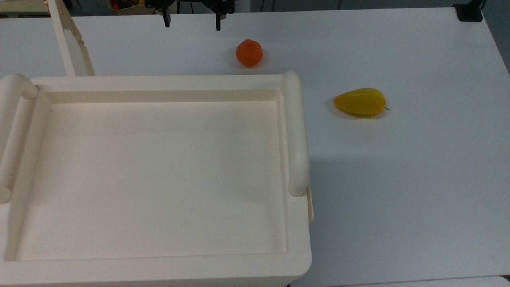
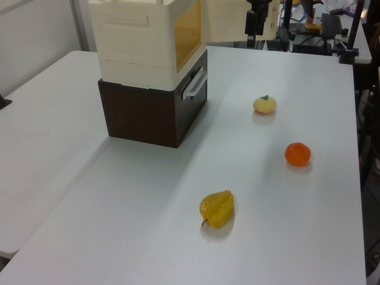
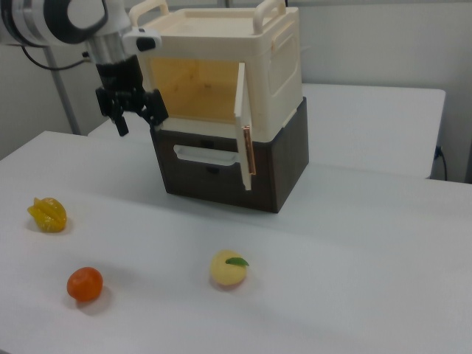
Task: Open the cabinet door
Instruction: 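Release the tab and lift the gripper away from the open door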
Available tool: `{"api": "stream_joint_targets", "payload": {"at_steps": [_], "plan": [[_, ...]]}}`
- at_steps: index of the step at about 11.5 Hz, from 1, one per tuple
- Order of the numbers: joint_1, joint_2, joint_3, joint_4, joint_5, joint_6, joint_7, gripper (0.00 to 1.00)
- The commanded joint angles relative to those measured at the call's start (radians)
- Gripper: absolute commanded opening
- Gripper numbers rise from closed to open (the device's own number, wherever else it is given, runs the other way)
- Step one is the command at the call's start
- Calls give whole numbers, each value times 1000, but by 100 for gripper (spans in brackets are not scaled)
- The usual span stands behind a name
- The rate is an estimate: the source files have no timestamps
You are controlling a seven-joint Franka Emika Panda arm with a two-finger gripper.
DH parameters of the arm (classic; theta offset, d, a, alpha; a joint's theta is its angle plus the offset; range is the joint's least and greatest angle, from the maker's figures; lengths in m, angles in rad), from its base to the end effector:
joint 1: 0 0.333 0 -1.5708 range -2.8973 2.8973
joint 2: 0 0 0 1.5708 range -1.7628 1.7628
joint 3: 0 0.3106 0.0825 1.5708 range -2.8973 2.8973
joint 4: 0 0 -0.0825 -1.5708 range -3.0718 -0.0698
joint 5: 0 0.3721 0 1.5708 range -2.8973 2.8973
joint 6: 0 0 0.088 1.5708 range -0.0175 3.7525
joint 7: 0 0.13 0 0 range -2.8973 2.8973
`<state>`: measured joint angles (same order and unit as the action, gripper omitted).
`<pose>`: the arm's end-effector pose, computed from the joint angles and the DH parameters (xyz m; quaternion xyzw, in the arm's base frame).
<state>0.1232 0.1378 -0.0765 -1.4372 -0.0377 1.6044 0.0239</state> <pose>0.5880 0.0257 0.5833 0.9995 0.0122 0.0157 0.0235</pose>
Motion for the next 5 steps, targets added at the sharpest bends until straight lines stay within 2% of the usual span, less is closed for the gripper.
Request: {"api": "stream_joint_targets", "payload": {"at_steps": [1, 5], "plan": [[-14, -96, -2, -137, 16, 8, -12, 100], [-25, -107, 0, -160, 9, 15, -12, 100]]}}
